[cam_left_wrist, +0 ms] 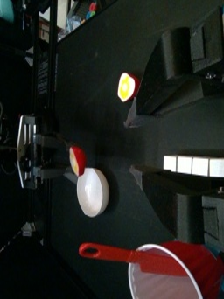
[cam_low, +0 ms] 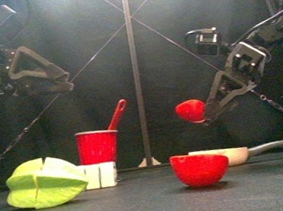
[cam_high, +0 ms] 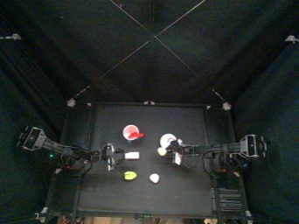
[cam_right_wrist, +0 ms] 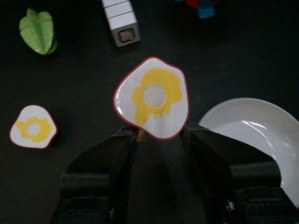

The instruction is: Place apple half in pan

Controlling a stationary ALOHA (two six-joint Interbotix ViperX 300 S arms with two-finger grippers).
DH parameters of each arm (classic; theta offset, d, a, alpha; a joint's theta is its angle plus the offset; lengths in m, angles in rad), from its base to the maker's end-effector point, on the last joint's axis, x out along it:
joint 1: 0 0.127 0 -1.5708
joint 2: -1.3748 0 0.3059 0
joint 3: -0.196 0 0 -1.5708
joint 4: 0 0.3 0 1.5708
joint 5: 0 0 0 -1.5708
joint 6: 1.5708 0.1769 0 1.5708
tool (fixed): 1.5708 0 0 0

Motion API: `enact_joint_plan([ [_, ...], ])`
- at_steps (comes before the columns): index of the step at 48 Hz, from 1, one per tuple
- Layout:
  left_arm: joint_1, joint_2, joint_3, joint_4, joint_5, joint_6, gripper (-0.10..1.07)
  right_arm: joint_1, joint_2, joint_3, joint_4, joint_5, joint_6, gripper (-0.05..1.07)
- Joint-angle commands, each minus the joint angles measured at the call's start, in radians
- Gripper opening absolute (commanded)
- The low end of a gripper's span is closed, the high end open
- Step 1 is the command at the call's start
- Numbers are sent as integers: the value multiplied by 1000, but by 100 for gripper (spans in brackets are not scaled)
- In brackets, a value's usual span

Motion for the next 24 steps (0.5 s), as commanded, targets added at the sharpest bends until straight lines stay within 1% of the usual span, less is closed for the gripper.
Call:
enact_joint_plan([
  [1, -2, 2, -15, 2, -5, 0, 80, -29, -64, 29, 25, -43, -2, 79],
  [5, 0, 3, -17, 2, -5, 0, 80, -48, -77, 60, 32, -86, -2, 79],
  [9, 0, 5, -17, 2, -5, 0, 80, -60, -75, 77, 32, -103, -2, 79],
  [15, 0, 6, -17, 2, -5, 0, 80, -89, -54, 80, 41, -109, -2, 79],
  [24, 2, 6, -15, 2, -5, 0, 80, -114, -20, 80, 67, -115, -2, 80],
])
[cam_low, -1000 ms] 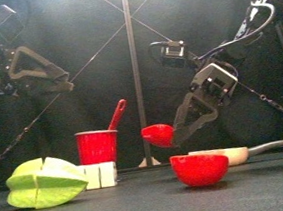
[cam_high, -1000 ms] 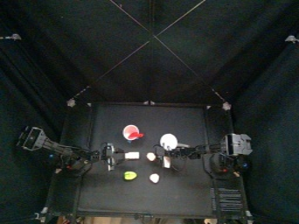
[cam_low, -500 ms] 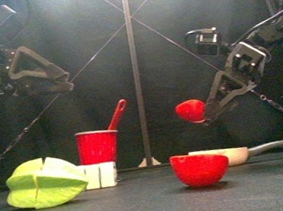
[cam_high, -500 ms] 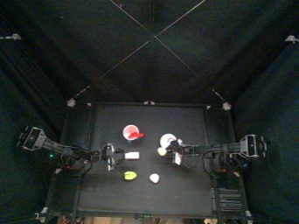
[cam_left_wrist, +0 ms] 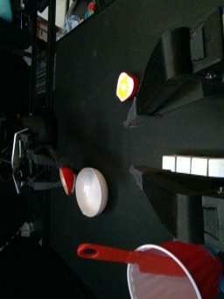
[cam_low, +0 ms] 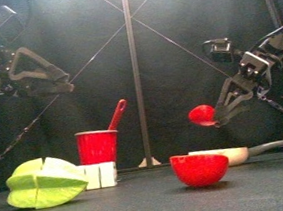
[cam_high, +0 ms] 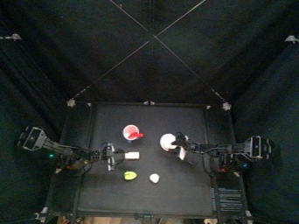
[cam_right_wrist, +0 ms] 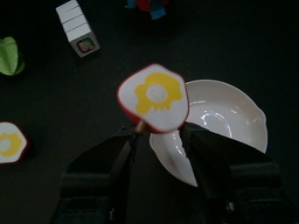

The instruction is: Place apple half in pan

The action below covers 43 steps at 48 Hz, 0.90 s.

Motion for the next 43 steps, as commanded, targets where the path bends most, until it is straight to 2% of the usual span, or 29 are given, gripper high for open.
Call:
enact_joint_plan([
  [1, 2, 0, -15, 2, -5, 0, 80, -17, 6, -8, 15, -11, -2, 80],
  [11, 3, 3, -15, 2, -5, 0, 80, -23, 43, -15, 20, -11, -2, 80],
  [43, 5, 5, -15, 2, -5, 0, 80, -31, 44, -18, 20, -11, -3, 80],
])
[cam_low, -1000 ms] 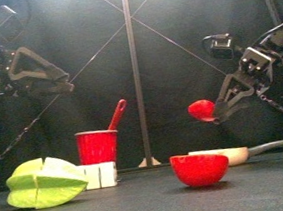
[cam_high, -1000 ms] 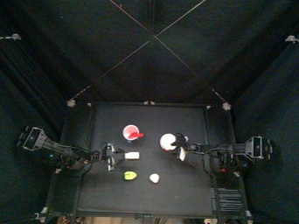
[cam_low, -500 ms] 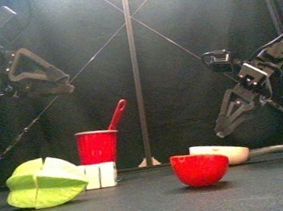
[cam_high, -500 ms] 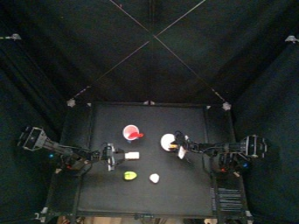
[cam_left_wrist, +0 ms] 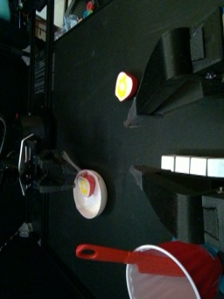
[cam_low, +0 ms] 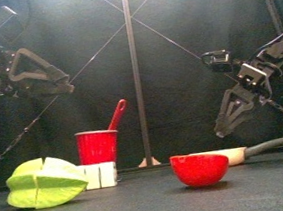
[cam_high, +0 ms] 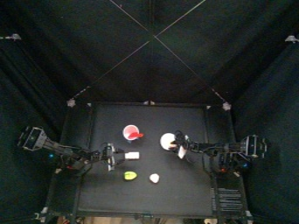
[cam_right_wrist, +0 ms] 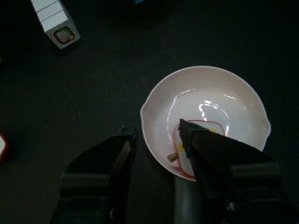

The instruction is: Place apple half in pan

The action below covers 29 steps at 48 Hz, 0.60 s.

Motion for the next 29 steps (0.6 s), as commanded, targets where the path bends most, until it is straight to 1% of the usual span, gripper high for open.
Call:
enact_joint_plan([
  [1, 2, 0, -14, 3, -5, 0, 80, -5, -11, -15, -2, -9, -2, 80],
  [29, 2, 0, -15, 5, -5, 0, 80, 5, -11, -18, -2, -3, -2, 80],
])
